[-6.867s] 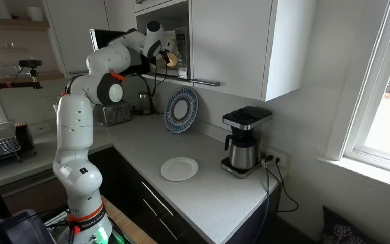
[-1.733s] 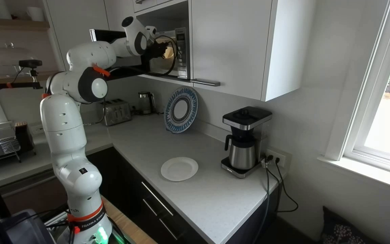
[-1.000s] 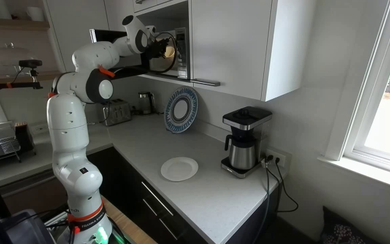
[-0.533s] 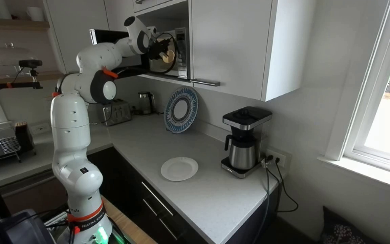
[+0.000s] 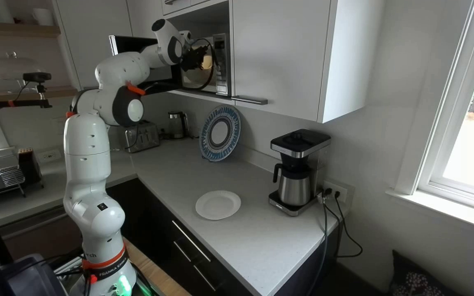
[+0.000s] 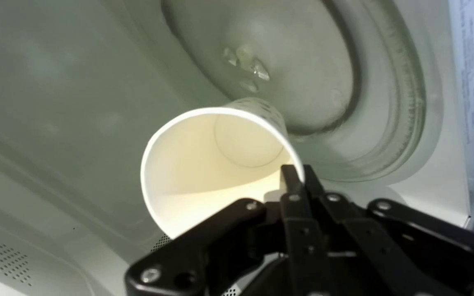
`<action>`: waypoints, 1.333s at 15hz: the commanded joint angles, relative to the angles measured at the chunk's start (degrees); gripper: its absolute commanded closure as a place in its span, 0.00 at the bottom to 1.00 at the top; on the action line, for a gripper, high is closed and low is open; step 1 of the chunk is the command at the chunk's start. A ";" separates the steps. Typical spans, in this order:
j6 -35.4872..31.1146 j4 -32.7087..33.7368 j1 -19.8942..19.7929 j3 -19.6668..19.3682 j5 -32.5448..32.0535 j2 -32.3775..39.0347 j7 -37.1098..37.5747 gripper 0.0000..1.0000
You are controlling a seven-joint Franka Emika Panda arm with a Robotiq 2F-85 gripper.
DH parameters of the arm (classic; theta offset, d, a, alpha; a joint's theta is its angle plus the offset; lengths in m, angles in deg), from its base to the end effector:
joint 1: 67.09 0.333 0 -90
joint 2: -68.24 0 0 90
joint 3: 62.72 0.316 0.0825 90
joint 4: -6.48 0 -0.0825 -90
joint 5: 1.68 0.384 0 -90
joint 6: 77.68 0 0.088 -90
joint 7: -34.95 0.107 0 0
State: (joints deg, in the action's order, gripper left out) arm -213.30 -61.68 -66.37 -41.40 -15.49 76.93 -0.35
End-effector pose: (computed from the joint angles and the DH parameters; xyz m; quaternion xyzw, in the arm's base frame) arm 0.5835 0.2013 0.8261 0.7508 0.4308 0.4781 0.1490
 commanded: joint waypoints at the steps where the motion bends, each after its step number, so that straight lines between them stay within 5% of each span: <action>1: 0.87 1.92 0.30 -0.05 -1.32 0.80 -1.13 0.99; 14: 17.68 8.08 0.90 0.19 -1.85 0.93 -3.37 0.99; 15: 16.76 8.59 1.00 0.29 -1.63 1.32 -3.05 0.71; 20: 12.98 9.50 1.51 0.51 -1.20 2.93 -4.93 0.43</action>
State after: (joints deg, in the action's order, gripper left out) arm -199.00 -54.43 -65.51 -41.34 -15.99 77.70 -3.49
